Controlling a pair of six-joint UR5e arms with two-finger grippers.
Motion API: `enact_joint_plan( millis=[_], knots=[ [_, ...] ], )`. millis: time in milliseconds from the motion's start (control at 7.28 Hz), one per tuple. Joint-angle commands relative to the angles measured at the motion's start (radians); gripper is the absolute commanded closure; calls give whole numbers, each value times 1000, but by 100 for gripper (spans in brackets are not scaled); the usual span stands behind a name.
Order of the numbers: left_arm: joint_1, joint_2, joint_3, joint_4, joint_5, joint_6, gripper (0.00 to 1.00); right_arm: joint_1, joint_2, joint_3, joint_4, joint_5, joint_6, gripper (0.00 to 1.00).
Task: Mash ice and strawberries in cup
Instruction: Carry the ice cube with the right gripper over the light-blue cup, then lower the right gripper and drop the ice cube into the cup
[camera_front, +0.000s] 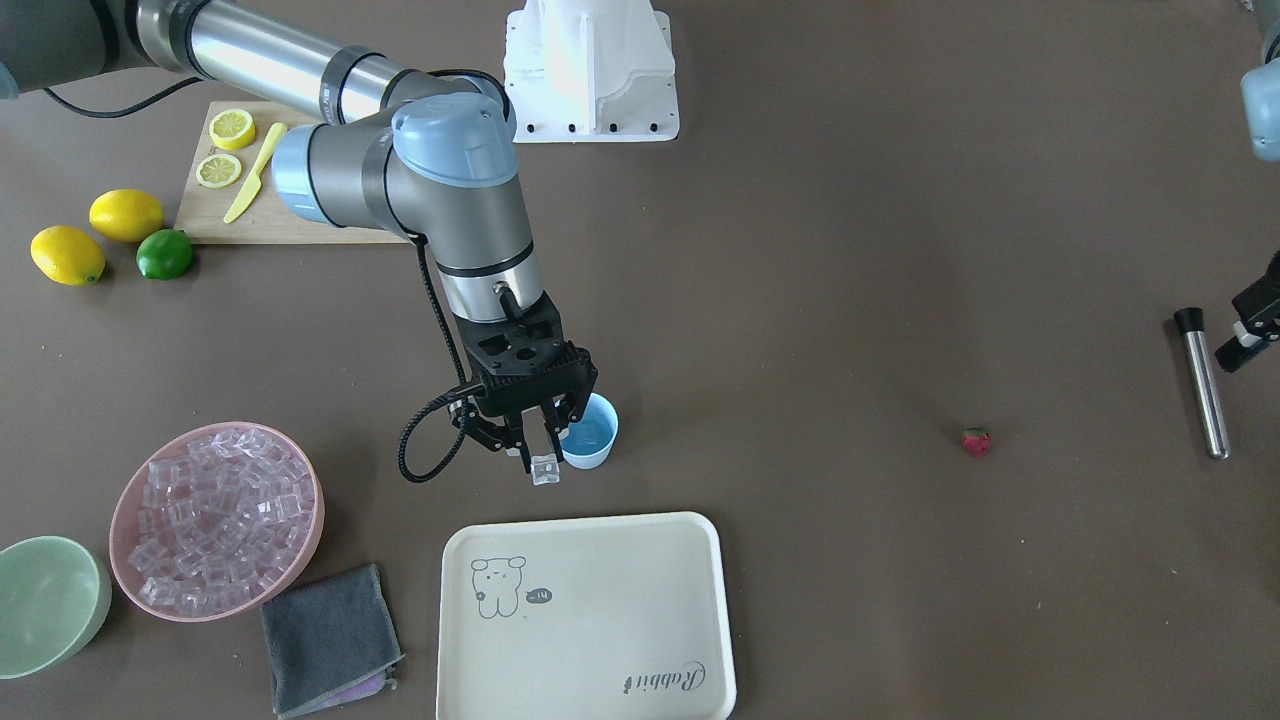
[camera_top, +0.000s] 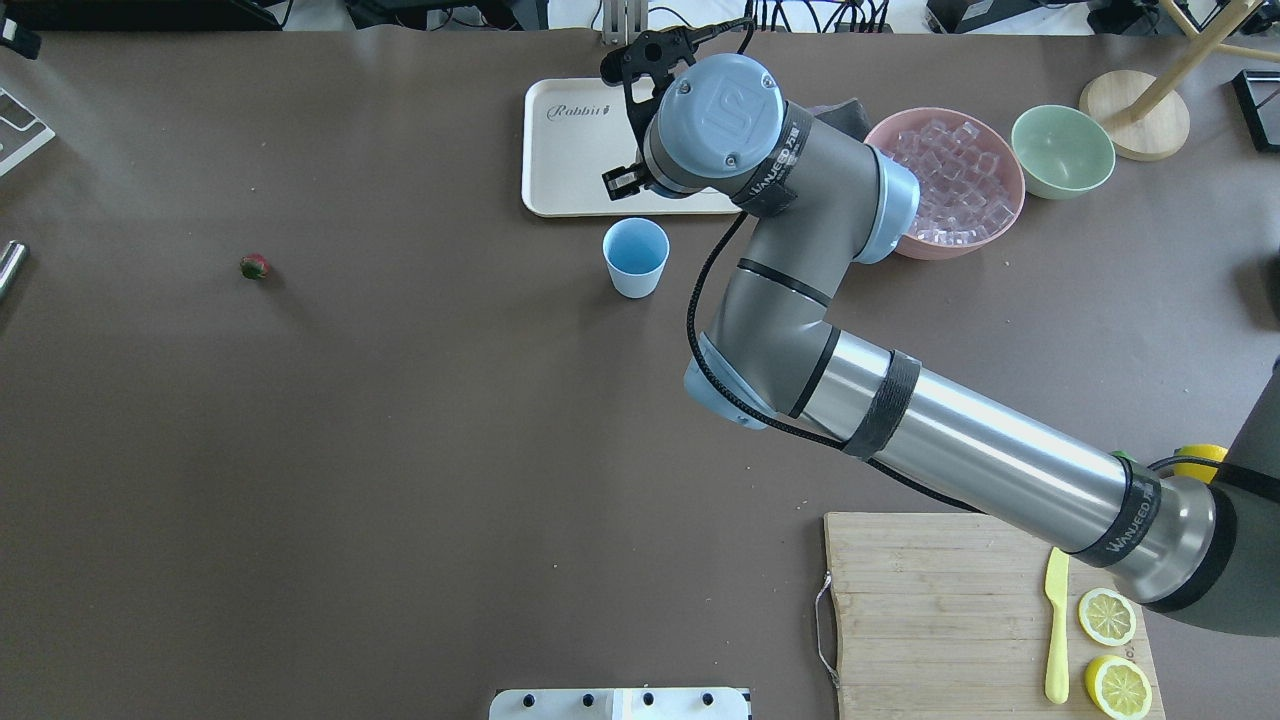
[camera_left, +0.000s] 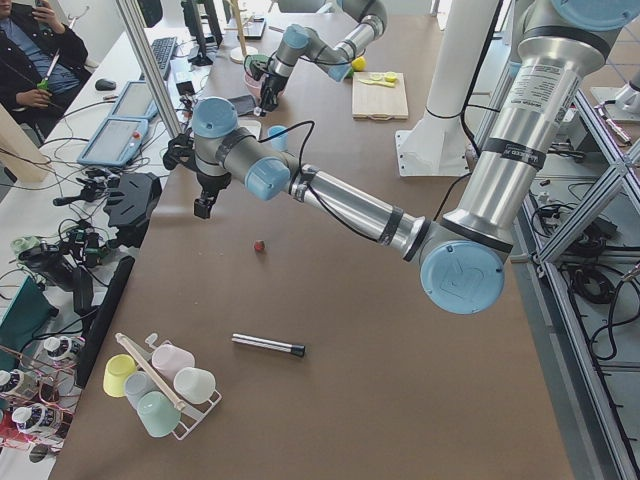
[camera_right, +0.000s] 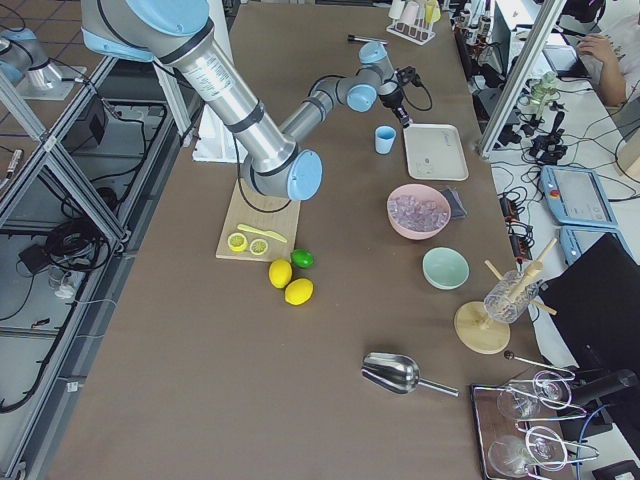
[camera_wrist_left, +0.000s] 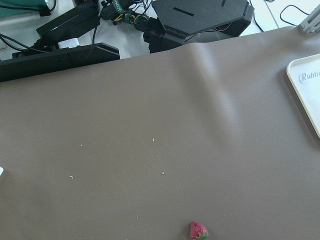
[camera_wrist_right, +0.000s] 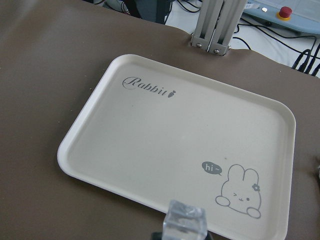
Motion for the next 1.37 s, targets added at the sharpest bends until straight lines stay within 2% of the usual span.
enact_joint_plan(
  millis=[0, 1098, 1236],
  knots=[
    [-3, 1, 8, -4, 8, 0, 2, -25, 13, -14, 0, -13, -2, 100],
    [-13, 9, 4, -4, 8, -5, 2, -57, -23, 13, 2, -10, -48, 100],
    [-13, 9, 4, -4, 8, -5, 2, -57, -23, 16, 2, -10, -48, 96]
  ],
)
